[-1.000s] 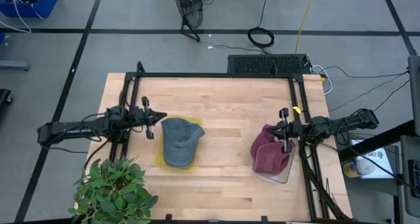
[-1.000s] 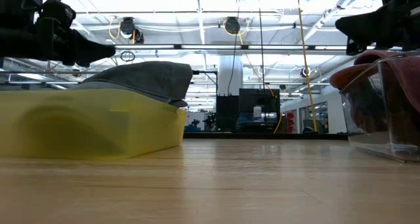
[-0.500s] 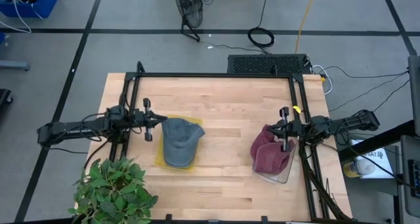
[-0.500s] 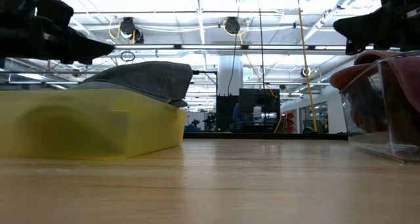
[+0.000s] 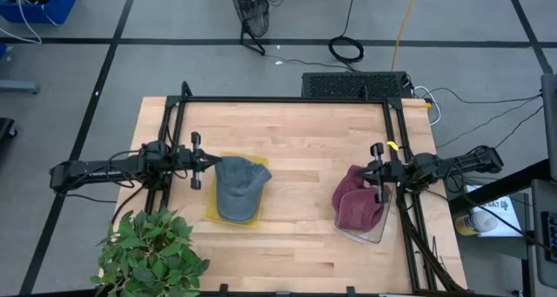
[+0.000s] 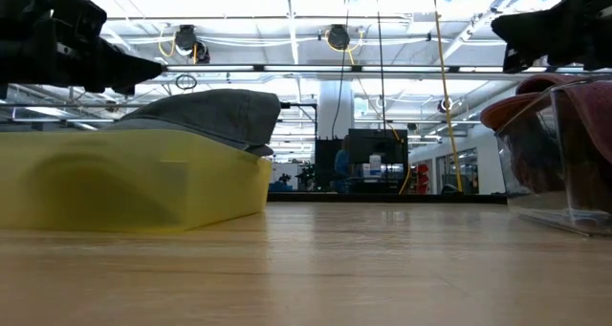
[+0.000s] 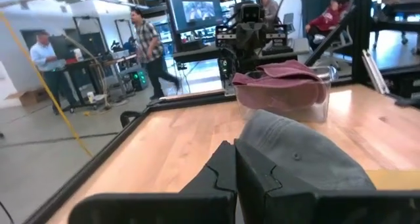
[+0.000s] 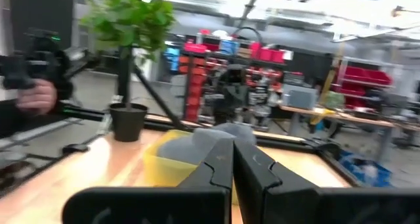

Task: Pick & Place hat
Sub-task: Return to Home Position

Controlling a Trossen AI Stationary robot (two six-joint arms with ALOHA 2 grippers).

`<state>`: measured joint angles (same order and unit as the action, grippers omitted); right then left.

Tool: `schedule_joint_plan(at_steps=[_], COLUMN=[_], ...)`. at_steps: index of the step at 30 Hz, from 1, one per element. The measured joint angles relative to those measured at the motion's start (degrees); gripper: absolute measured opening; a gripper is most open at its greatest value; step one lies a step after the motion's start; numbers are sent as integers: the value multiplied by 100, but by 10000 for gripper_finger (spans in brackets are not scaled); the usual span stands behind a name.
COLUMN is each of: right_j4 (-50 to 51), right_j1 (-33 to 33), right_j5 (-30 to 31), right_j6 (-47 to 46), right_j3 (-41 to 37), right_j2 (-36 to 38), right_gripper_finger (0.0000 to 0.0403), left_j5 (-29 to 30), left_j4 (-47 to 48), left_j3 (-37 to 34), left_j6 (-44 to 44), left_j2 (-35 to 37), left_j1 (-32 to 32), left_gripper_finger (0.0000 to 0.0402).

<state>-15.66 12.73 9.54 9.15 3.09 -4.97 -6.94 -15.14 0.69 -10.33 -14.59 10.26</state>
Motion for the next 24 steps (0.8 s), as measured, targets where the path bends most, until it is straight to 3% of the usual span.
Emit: schedule_joint_plan(at_steps=[8,24], right_j4=[4,4], right_j1=[0,0], right_j5=[244,242], right_j6=[-59,-249], right_j3=[0,0], right_j2=[0,-1], right_gripper_finger=[0,0], left_j5=[-2,-3], left_j4=[4,4], left_j3=[0,0], left_j6=[158,161], left_j2=[0,-2], left_j1=[0,-1], left_gripper_finger=[34,37])
